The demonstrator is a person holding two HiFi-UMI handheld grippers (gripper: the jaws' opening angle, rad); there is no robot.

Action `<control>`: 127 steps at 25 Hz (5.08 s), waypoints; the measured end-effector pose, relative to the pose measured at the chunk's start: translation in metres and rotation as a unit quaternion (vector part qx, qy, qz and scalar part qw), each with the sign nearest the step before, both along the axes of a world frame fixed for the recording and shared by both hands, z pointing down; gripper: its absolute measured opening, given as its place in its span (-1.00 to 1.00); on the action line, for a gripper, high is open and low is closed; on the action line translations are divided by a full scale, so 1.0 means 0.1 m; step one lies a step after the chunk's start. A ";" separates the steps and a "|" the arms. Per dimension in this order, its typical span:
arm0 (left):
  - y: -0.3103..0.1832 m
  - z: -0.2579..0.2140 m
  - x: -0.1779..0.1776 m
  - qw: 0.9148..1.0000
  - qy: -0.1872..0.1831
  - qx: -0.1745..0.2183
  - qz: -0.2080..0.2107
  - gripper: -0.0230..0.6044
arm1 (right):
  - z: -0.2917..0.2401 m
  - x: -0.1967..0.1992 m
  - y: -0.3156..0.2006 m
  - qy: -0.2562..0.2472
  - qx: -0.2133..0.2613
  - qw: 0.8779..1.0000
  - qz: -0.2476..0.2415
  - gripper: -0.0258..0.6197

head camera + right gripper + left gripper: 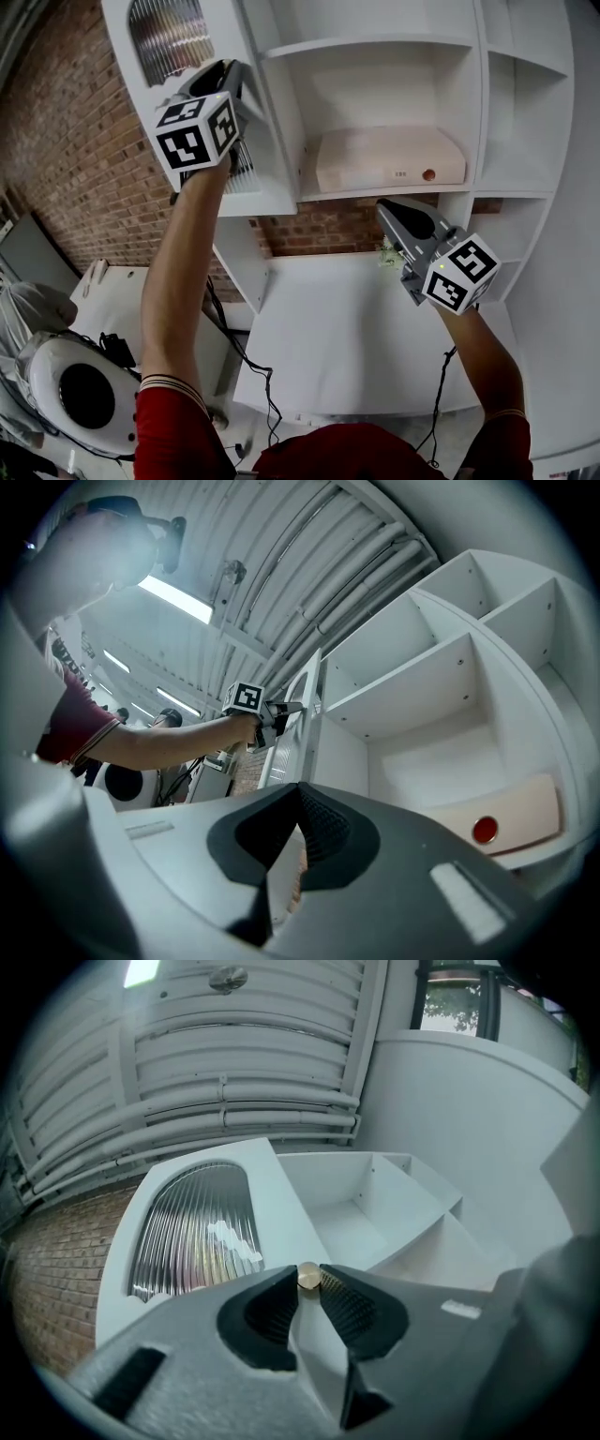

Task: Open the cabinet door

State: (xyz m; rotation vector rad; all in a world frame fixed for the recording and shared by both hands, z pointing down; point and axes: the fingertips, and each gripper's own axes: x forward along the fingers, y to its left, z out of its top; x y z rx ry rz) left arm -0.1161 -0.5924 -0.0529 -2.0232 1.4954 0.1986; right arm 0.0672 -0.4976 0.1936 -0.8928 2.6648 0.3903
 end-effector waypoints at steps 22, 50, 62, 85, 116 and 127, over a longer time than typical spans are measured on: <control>1.32 -0.04 -0.77 0.995 0.029 0.006 0.093 -0.65 | -0.29 -0.93 0.50 0.005 0.015 0.998 -0.065 -0.88; 2.16 -0.06 -2.44 0.993 0.080 0.048 0.068 -0.73 | -0.29 -1.80 0.88 0.021 0.020 0.996 -0.080 -0.88; 2.23 -0.02 -3.08 0.992 0.111 0.045 0.040 -0.84 | -0.26 -2.02 1.14 0.025 0.021 0.998 -0.053 -0.88; 2.88 0.61 -2.58 0.994 0.112 0.013 0.015 -0.91 | -0.45 -1.53 1.62 0.027 0.034 0.998 -0.055 -0.88; 4.22 2.23 -0.05 0.978 0.081 -0.100 0.166 -0.91 | -0.34 -0.89 3.16 0.033 0.060 0.996 -0.054 -0.88; 4.42 2.50 -0.24 0.969 0.104 -0.112 0.192 -0.91 | -0.03 -1.00 3.30 0.031 0.047 0.998 -0.028 -0.89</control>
